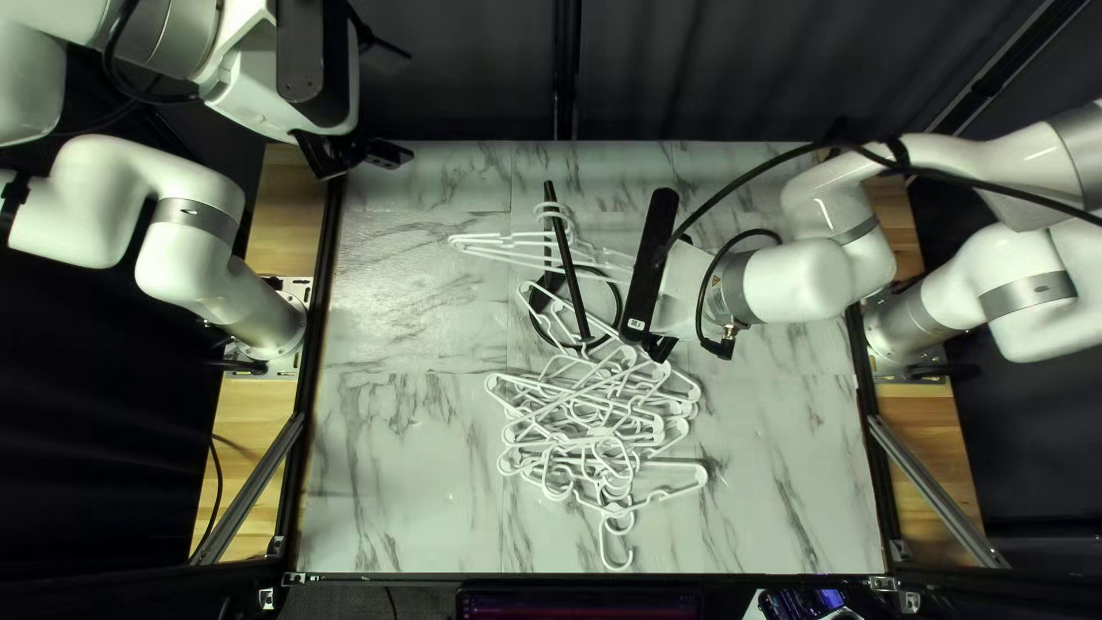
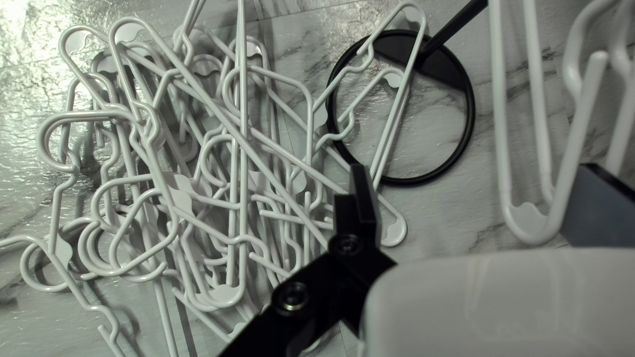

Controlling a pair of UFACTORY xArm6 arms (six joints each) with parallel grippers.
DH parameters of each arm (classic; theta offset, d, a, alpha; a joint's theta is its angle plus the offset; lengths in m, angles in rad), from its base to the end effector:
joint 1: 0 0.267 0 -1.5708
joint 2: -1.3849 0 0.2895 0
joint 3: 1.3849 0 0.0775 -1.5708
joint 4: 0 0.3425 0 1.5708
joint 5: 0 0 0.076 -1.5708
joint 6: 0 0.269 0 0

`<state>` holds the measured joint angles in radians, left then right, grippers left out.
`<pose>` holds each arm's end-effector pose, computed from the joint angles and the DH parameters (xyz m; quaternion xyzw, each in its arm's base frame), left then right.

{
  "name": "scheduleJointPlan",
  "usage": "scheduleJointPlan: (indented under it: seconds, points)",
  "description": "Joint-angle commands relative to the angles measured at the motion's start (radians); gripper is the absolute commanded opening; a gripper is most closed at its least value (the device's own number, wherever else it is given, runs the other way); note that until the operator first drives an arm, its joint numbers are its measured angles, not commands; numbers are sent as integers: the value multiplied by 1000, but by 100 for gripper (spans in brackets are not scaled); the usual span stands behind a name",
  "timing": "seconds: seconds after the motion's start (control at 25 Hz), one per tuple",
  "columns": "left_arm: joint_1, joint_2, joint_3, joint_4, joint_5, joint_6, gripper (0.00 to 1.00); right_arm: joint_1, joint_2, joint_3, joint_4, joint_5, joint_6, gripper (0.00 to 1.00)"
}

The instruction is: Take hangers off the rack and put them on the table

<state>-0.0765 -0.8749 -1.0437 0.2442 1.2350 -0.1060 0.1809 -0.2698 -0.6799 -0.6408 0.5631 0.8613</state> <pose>0.3413 0.0294 0.5259 -0.9350 -0.0145 -0.3424 0.0910 0.4810 0.0398 0.2115 0.9545 -0.0949 0.2657 0.0967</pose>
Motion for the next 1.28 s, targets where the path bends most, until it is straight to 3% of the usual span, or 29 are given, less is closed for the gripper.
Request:
scheduleJointPlan:
  seconds: [0.04,0.16,0.48,0.92,1.28]
  points:
    - [0,0,0,0,0,0,100,-5,-6,6,-1,-2,-5,6]
    - [0,0,0,0,0,0,100,-11,-15,11,1,-4,-14,1]
    - [0,0,0,0,0,0,100,-12,-53,24,2,3,-19,0]
    - [0,0,0,0,0,0,100,213,-47,-47,-106,148,164,0]
    - [0,0,0,0,0,0,100,340,-51,-53,-117,217,224,0]
